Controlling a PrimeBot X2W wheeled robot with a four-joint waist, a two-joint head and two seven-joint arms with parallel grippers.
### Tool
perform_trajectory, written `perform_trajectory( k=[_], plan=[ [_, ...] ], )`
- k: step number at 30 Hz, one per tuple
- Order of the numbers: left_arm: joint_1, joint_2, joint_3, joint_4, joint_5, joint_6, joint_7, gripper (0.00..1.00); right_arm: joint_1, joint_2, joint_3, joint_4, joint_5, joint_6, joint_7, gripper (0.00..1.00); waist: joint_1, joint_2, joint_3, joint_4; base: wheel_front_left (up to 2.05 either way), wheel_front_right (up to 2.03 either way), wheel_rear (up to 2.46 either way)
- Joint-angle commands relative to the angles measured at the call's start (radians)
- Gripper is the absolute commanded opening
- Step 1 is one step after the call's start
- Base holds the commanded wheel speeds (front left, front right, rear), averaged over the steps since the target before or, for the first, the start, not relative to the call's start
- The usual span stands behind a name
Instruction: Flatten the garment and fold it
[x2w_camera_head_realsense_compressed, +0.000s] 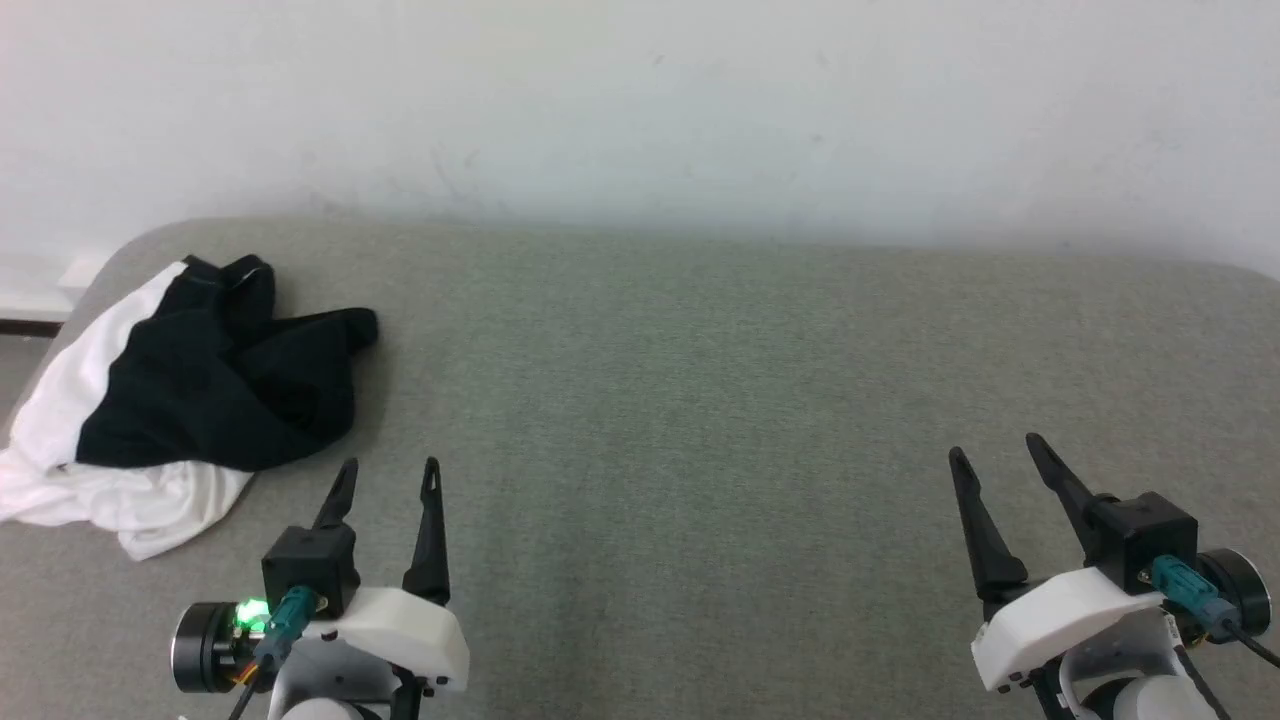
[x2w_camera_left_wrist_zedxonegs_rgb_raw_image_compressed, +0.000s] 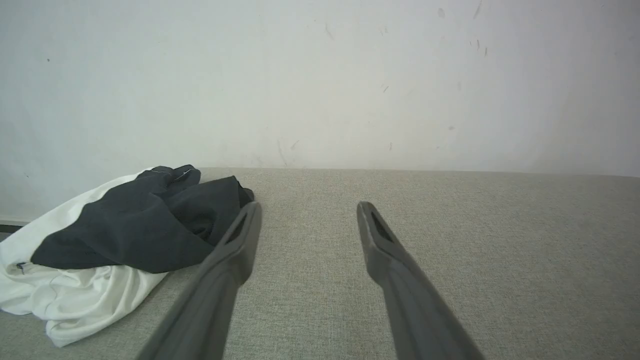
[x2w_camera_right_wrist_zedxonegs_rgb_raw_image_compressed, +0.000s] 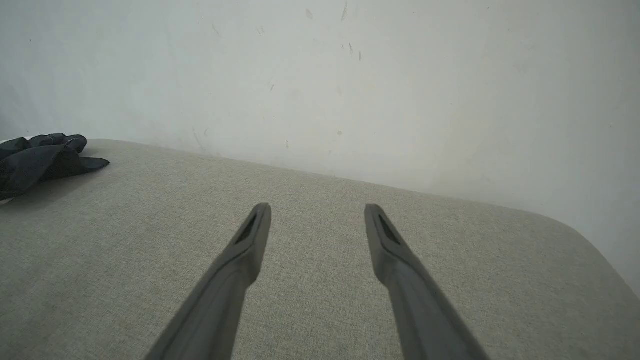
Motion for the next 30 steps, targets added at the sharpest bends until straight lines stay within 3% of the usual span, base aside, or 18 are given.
perform_trajectory(
  k=[1,30],
  plan=[
    [-0.002,0.006,-0.003,0.005,-0.008,0.009,-0.011,1.0,0.0,0.001,-0.001,0.004,0.012,-0.001,-0.009,1.0,0.0,0.0,-0.002,0.026,0.0,0.0,0.0],
    [0.034,0.037,-0.014,-0.003,-0.055,0.088,-0.062,1.0,-0.007,0.002,0.026,0.056,0.067,-0.001,-0.051,1.0,0.0,0.0,-0.017,0.2,0.0,0.0,0.0]
  ],
)
